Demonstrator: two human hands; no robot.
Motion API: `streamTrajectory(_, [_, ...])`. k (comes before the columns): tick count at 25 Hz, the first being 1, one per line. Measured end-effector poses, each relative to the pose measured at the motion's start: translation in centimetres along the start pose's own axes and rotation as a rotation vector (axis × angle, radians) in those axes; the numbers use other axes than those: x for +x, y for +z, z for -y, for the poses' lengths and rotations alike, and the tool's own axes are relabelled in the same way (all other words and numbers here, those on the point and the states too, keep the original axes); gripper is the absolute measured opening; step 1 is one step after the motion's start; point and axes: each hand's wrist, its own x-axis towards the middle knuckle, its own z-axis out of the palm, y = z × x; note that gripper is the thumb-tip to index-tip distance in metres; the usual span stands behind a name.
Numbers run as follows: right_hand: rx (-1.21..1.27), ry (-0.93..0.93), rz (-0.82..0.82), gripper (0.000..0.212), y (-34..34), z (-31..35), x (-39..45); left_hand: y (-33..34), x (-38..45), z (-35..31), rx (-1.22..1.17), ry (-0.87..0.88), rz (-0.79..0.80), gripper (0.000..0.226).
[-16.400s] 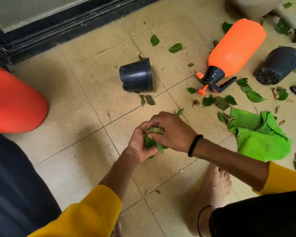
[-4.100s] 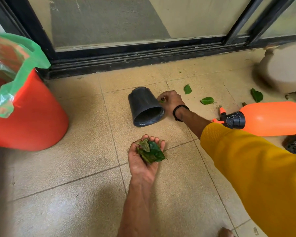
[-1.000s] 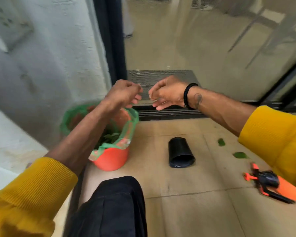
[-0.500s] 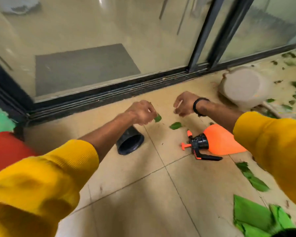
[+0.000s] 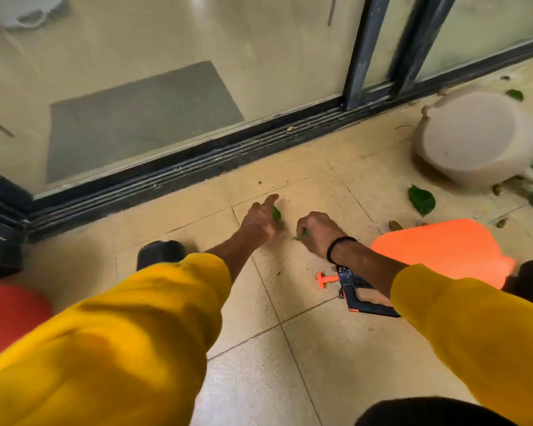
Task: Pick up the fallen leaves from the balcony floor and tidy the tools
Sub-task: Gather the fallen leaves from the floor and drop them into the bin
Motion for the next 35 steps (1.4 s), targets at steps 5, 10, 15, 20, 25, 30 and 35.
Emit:
streamTrajectory(5, [0.84,0.405,0.042,0.015,-2.8,0.6,0.4,2.1,2.0,0.7,-0.157,-0.044,-0.201,0.018])
streamTrajectory(10, [0.954,0.473,0.112,0.017,-3.3,0.7,0.2,1.4,2.3,1.8,-0.289,-0.068,-0.172,0.029])
streamTrajectory(15, [1.034,0.464,0.044,0.017,-2.7,1.2,-0.5,0.5,1.5,1.7,-0.264,0.085,-0.093,0.018])
streamTrajectory(20, [1.33,0.448,0.071,0.018,-4.7,2.2,-3.6,0.3,-3.0,-0.8,-0.555,0.237,-0.05,0.019])
streamTrajectory(25, [1.077,0.4,-0.22,0.014,-10.7,-1.4,-8.7,1.6,-7.5,-4.5,-0.756,0.25,0.162,0.054])
streamTrajectory(30, [1.249,0.486,-0.537,0.014,-12.7,-5.9,-14.9,8.2,-8.5,-6.7,-0.138,0.292,0.295,0.125])
streamTrajectory(35, [1.441,0.534,-0.576,0.011,-10.9,-7.7,-19.8,9.8,-7.7,-8.9,-0.213,0.233,0.172,0.075])
